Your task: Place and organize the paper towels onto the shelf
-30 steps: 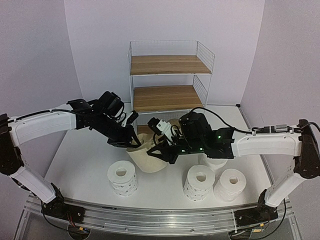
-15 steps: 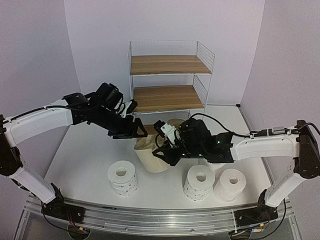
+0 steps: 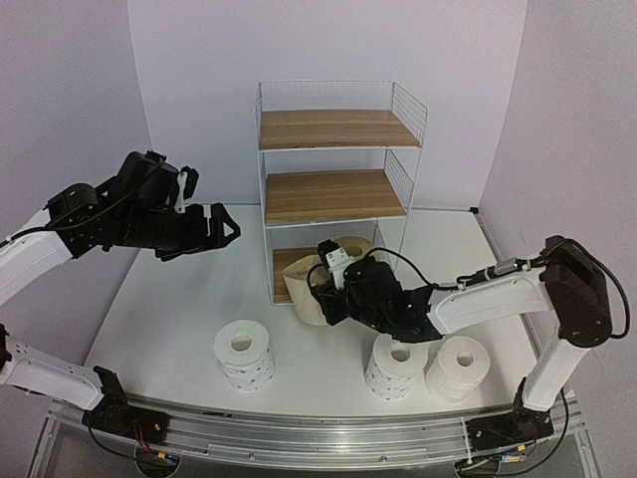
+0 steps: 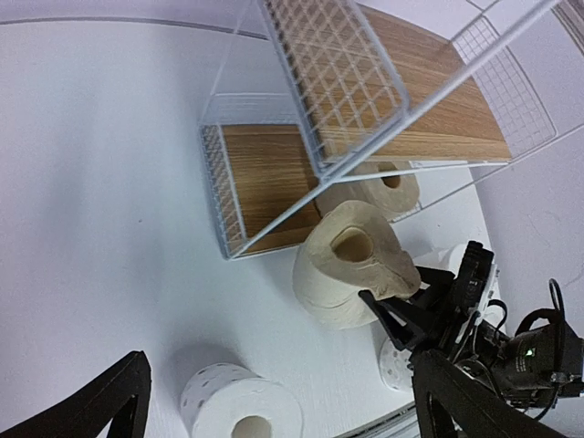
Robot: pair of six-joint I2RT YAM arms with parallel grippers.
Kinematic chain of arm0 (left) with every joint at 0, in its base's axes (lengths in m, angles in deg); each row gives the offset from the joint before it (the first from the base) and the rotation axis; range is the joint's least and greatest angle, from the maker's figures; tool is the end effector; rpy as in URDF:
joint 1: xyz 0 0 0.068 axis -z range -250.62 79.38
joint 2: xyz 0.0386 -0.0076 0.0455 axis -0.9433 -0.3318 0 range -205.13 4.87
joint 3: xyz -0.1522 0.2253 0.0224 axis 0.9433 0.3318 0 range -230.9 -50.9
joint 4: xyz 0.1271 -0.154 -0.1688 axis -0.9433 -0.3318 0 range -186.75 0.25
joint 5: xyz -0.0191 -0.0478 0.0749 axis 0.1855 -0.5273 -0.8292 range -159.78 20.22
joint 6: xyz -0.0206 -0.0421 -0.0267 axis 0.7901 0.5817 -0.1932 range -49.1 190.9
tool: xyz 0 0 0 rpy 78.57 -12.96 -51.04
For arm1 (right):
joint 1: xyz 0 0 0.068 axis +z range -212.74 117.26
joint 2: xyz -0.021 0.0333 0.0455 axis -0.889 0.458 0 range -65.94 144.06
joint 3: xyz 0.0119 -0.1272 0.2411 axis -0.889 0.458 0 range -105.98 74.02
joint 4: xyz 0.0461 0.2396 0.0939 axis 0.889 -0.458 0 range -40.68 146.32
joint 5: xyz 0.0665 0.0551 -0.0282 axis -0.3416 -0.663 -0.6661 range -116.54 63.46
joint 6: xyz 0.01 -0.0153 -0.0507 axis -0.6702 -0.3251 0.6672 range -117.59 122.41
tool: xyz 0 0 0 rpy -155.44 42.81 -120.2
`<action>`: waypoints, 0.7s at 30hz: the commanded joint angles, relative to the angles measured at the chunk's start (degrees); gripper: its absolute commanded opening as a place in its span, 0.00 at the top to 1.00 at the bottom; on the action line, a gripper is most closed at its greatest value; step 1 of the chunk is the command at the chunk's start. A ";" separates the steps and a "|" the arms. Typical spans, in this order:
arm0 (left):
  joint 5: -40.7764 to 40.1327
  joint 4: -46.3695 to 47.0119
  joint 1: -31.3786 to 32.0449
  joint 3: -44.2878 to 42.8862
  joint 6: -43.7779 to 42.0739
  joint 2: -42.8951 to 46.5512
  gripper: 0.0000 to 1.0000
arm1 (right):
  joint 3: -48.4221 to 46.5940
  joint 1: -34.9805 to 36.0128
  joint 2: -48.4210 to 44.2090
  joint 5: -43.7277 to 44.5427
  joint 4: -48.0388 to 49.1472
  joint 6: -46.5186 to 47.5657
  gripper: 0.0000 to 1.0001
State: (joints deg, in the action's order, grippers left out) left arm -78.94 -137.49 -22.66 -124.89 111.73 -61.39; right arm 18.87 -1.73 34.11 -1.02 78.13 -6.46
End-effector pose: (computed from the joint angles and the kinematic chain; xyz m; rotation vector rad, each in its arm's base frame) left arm 0.1596 -0.1685 0.3774 0.0583 2.3392 -0.6291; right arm 0.1974 0.3245 0.2015 -0.5884 1.8596 0.3721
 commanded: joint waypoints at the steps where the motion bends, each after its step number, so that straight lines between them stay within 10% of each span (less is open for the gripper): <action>1: -10.17 -5.90 0.18 4.20 6.89 3.17 0.00 | -5.38 -0.07 5.43 9.23 14.65 1.37 1.00; 21: -11.60 -10.03 0.10 8.21 11.11 10.45 0.00 | -18.35 -0.01 24.37 20.97 27.86 5.81 0.93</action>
State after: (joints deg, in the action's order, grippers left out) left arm -89.52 -146.79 -22.66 -116.14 121.97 -51.64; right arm 4.00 -1.73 56.77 15.54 99.34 -1.89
